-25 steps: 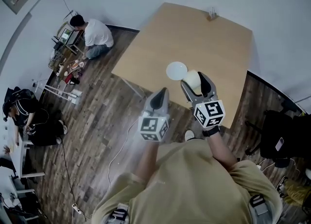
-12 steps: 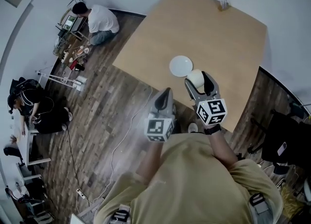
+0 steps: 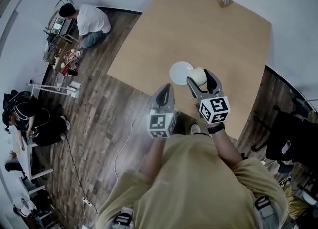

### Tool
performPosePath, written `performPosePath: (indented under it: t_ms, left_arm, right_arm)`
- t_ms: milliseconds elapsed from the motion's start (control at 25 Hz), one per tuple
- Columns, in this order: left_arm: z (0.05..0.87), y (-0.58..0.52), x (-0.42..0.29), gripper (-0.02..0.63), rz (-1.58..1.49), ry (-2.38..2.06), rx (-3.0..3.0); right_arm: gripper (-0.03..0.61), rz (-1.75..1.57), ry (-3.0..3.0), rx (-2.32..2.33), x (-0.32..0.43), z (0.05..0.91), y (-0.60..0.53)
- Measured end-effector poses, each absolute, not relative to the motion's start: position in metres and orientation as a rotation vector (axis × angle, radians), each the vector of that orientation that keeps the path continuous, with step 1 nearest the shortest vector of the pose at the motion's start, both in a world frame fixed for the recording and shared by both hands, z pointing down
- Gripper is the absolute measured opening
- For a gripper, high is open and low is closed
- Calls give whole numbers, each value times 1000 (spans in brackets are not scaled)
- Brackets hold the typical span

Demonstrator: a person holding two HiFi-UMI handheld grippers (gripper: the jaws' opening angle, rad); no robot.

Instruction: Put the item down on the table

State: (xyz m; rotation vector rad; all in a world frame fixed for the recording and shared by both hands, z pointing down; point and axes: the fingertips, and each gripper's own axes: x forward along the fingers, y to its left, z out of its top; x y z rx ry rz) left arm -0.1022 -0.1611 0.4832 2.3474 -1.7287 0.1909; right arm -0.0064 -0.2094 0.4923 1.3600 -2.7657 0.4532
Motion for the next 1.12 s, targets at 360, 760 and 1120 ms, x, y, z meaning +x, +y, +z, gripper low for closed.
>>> performPosePath:
  t_ms: [360,760,1120]
  left_arm:
    - [517,-222,-105,2,270,-1611,2315]
    - [557,-272,-117,2,305,-1550,2263]
    - [593,-309,-131,2,332,-1517,2190]
  right_arm:
    - [325,521,-2697,1358,-23,521,-269]
    - [325,567,-2600,1306,-38,566,-313]
    - [325,611,-2496,1232,-53,625,-332]
